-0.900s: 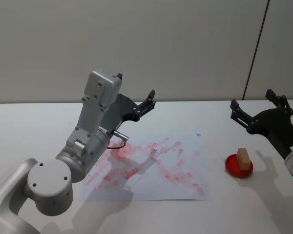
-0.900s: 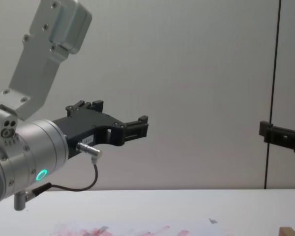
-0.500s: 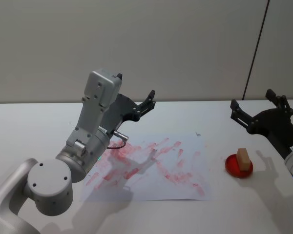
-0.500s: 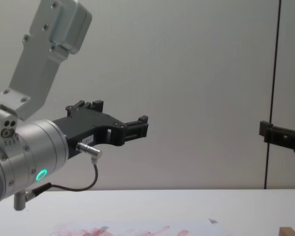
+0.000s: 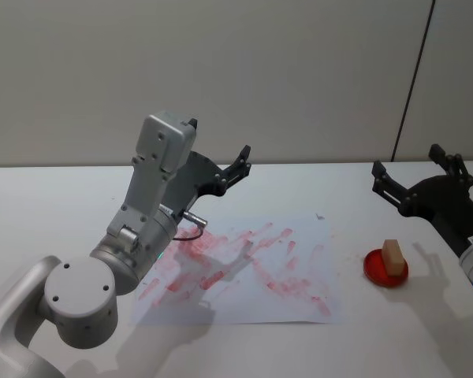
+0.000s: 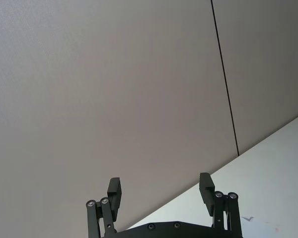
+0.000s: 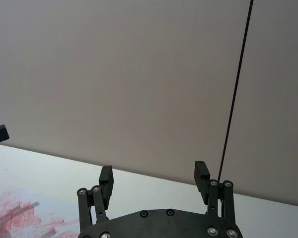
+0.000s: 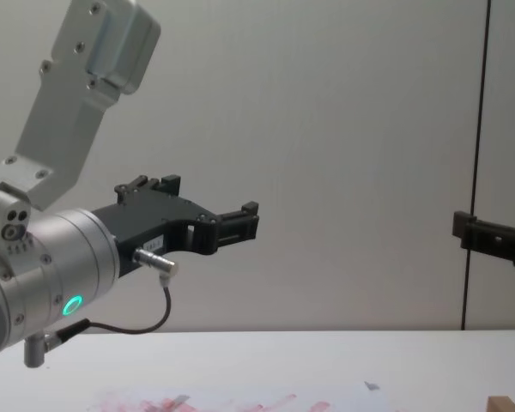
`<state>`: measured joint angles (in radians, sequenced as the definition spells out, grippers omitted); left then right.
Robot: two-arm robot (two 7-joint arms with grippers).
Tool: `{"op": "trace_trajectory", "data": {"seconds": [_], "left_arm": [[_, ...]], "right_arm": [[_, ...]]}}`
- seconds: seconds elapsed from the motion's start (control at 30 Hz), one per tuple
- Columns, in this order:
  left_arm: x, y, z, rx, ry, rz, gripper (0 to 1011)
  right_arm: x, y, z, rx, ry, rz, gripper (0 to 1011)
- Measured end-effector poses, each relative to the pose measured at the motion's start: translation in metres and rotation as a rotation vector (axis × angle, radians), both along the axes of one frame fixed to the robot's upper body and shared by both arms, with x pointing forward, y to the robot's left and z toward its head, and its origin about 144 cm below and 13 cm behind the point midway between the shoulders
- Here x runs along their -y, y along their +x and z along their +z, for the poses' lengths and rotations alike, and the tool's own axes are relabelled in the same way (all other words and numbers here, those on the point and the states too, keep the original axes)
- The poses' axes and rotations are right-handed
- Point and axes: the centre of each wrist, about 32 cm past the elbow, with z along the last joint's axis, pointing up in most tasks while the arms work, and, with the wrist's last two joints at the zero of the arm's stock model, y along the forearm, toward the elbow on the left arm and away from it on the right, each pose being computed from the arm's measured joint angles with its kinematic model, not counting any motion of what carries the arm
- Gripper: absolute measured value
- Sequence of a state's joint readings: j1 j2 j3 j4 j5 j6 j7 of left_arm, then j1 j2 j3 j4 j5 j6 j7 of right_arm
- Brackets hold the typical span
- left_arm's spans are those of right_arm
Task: Use the one hand to pick up the stamp and affix it onto the A4 paper.
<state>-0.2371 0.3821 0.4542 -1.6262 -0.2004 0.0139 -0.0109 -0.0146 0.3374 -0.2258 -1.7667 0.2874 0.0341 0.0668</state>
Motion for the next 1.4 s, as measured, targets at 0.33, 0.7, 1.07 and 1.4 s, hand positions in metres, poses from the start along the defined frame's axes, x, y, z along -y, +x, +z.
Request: {"op": "trace_trajectory", "data": {"seconds": [0.33,0.7,1.07,1.4], "left_arm": [[0.000,0.000,0.000,0.000,0.000,0.000,1001],[0.000,0.000,0.000,0.000,0.000,0.000,1001],[0.000,0.000,0.000,0.000,0.000,0.000,1001],[0.000,0.000,0.000,0.000,0.000,0.000,1001]], "right_arm": [[0.001,-0.001,-0.001,-0.003,-0.002,-0.001,1001],[0.011,-0.026,-0.005,-0.055,-0.011,-0.040,1001],[0.015,-0.063,-0.018,-0.178,-0.037,-0.142,1001],[0.006,-0.074,-0.027,-0.269,-0.056,-0.188,1001]]}}
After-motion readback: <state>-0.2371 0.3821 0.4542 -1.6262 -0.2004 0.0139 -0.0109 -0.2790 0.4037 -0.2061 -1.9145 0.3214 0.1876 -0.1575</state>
